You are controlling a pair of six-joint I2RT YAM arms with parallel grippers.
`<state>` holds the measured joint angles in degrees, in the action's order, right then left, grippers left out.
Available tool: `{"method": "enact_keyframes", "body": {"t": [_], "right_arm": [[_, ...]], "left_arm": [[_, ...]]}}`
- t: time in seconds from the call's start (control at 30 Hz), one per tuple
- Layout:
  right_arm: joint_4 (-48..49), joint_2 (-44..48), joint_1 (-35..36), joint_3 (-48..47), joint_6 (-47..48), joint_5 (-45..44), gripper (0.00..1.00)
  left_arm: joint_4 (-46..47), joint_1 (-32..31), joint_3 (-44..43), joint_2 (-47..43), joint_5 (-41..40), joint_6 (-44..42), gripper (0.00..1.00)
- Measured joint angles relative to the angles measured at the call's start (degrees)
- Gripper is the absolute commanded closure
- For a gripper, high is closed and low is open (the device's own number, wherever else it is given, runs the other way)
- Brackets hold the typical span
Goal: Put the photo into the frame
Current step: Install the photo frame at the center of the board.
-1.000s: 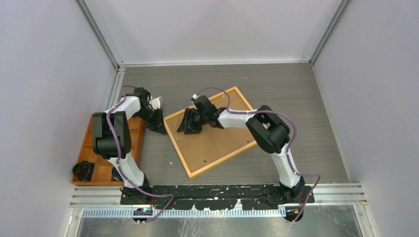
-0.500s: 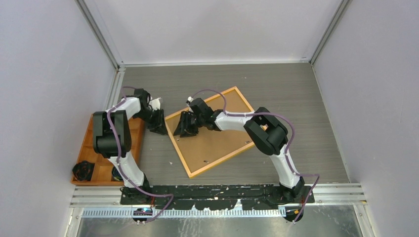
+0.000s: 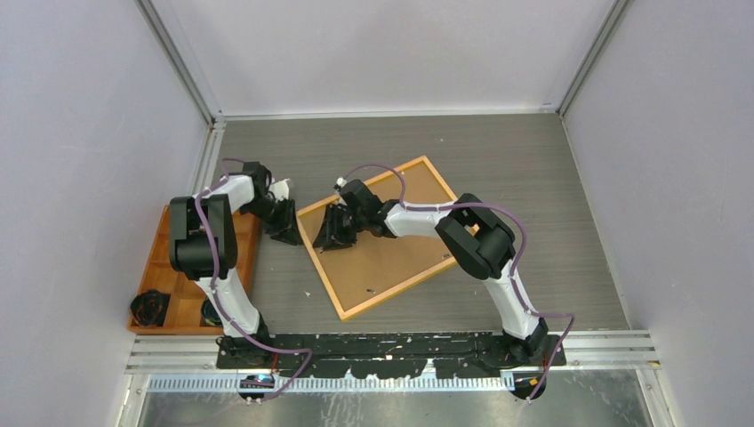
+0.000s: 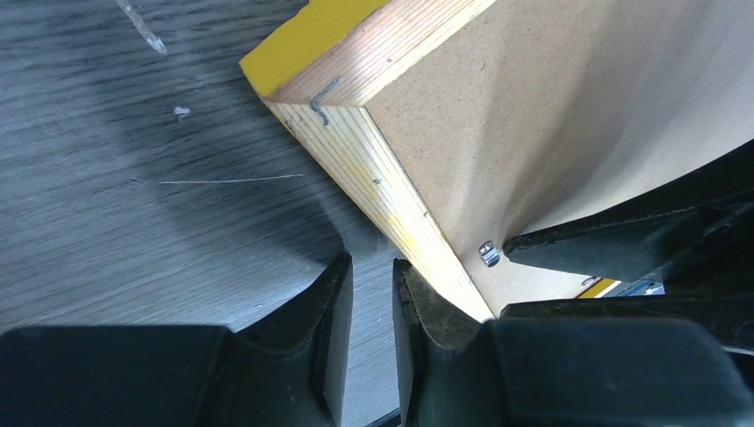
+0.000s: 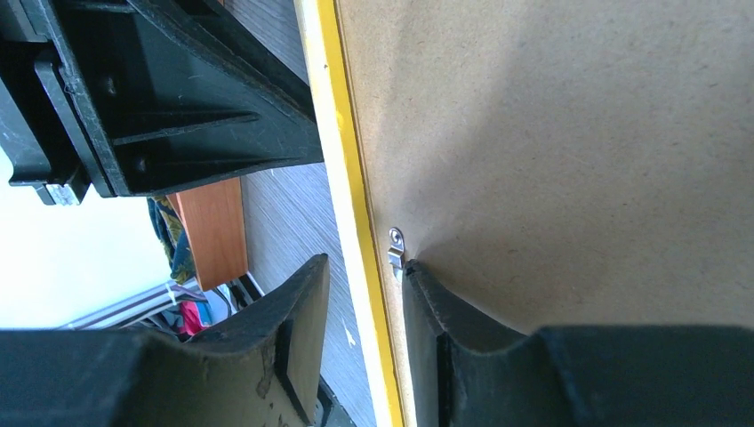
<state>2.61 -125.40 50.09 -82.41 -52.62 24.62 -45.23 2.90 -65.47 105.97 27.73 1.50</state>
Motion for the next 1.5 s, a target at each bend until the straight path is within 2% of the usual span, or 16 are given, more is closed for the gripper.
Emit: {"method": "enact_keyframes", "body": {"t": [0.87, 0.97, 1.07, 1.13, 1.23, 1.37, 1.5], "right_arm": [[2.93, -2.14, 1.16, -1.31, -2.14, 0.57, 0.63], [2.78, -2.03, 0.63, -1.29, -1.99, 0.55, 0.58], [1.53, -0.13, -0.63, -0.07, -1.07, 0.37, 0.45], [-0.33, 3.17, -3.13, 2.12, 0.09, -0.09, 0.35], [-4.96, 10.80, -10.91, 4.94, 3.85, -3.61, 0.26], [-10.86, 20.92, -24.24, 5.73, 9.64, -16.74, 0.17], [-12.26, 26.97, -33.81, 10.21, 12.13, -30.08, 0.15]], "left_arm": [[-0.55, -0.17, -1.18, 0.74, -0.28, -0.24, 0.76], [-0.61, -0.24, -1.38, 0.74, -0.39, -0.28, 0.75], [-0.52, -0.35, -1.73, 0.74, -0.42, -0.28, 0.76], [-0.48, -0.37, -1.86, 0.74, -0.48, -0.24, 0.75], [-0.55, -0.42, -2.05, 0.74, -0.66, -0.22, 0.76], [-0.55, -0.42, -2.54, 0.74, -0.70, -0.09, 0.75], [-0.55, -0.44, -4.02, 1.79, -0.72, 0.46, 0.76]]}}
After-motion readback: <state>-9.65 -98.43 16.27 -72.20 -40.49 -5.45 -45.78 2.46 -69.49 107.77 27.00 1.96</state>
